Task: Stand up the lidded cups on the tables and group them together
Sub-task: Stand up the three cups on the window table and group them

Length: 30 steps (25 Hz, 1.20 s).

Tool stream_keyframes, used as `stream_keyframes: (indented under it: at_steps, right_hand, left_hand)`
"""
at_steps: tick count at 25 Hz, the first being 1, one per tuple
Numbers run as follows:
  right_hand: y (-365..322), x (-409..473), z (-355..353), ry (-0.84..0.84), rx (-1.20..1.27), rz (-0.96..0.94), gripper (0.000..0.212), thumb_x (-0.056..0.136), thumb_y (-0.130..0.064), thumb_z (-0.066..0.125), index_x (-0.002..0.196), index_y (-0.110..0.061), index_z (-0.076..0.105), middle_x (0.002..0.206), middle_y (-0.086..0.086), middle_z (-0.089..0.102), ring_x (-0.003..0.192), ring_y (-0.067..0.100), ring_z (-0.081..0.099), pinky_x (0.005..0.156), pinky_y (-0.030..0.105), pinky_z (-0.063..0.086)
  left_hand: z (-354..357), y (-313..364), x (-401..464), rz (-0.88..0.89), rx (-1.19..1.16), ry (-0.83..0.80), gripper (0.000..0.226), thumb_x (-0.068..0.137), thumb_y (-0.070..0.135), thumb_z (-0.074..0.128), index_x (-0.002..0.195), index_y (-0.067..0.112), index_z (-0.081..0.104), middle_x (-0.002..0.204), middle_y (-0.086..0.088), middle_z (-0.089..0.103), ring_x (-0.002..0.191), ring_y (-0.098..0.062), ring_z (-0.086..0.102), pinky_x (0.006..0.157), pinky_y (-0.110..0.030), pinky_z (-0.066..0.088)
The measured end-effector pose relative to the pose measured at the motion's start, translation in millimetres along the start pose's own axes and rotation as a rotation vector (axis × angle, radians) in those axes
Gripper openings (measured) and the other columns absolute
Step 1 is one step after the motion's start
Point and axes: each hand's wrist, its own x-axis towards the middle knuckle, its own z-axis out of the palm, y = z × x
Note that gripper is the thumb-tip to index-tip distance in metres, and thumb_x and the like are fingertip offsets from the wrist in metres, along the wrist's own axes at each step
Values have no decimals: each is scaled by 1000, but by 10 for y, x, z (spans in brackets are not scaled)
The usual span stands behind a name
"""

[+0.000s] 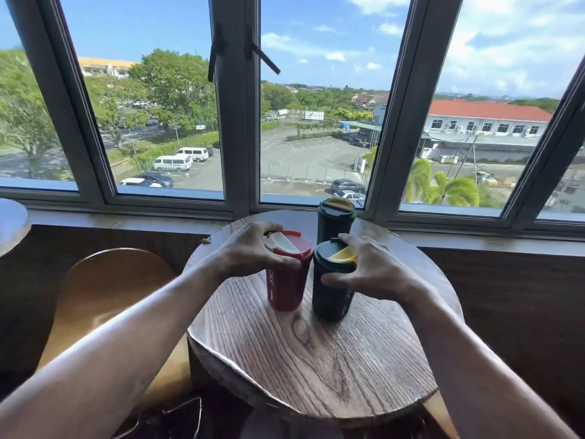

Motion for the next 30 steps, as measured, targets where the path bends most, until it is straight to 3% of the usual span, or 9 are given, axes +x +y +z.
stream_keyframes:
  at_steps: [5, 9, 12, 15, 19, 24, 30]
  right_hand:
    - [52, 40, 77, 44, 55, 13, 96, 64, -60, 77, 143, -21, 38, 132, 4, 53, 107, 12, 46, 89, 24, 36]
    - [76, 34, 94, 40, 61, 12, 97, 63, -61, 77, 142, -22, 37, 131, 4, 52, 109, 14, 47, 90, 25, 37]
    - [94, 45, 93, 33, 57, 2, 98, 63, -62, 77, 143, -23, 36, 132, 4, 51, 106, 11, 44, 89, 24, 35]
    - [108, 22, 77, -6, 16, 3, 107, 60, -72, 72, 146, -23, 30, 137, 5, 47, 116, 15, 44, 98, 30, 37]
    - [64, 15, -18, 18, -3, 16, 116, 55, -87, 57, 148, -23, 30, 146, 6, 41, 130, 23, 41, 106, 41, 38]
    - [13, -13, -34, 74, 5, -1, 72, 75, -57, 69, 136, -22, 52, 125, 3, 59, 103, 15, 53, 82, 27, 40]
    - [0, -22, -54, 86, 18, 12, 70, 77, -54, 70, 136, -22, 51, 124, 1, 62, 97, 10, 51, 82, 27, 38]
  left_hand:
    - [-19, -22, -42, -1, -38, -13, 100, 46, 56, 87, 133, 19, 51, 122, 3, 63, 107, -9, 62, 100, -34, 47]
    - [-13, -6, -63, -13, -68, -25, 106, 44, 60, 85, 136, 19, 49, 123, 2, 63, 110, -10, 61, 103, -35, 46]
    - [35, 58, -68, -1, -31, -20, 102, 52, 57, 85, 139, 17, 46, 132, 5, 55, 117, -9, 54, 104, -27, 40]
    - [71, 114, -89, 30, 16, 11, 108, 49, 64, 81, 139, 16, 45, 139, 1, 53, 122, -11, 52, 106, -28, 39]
    - [50, 150, -107, 59, 46, 47, 96, 60, 53, 82, 139, 16, 44, 143, 0, 49, 128, -14, 48, 105, -26, 36]
    - [58, 194, -157, 63, 99, 97, 91, 63, 51, 81, 139, 14, 46, 142, 0, 50, 127, -15, 49, 96, -19, 34]
    - [90, 194, -173, 77, 153, 134, 90, 64, 54, 79, 137, 11, 49, 140, -5, 52, 126, -16, 49, 94, -17, 29]
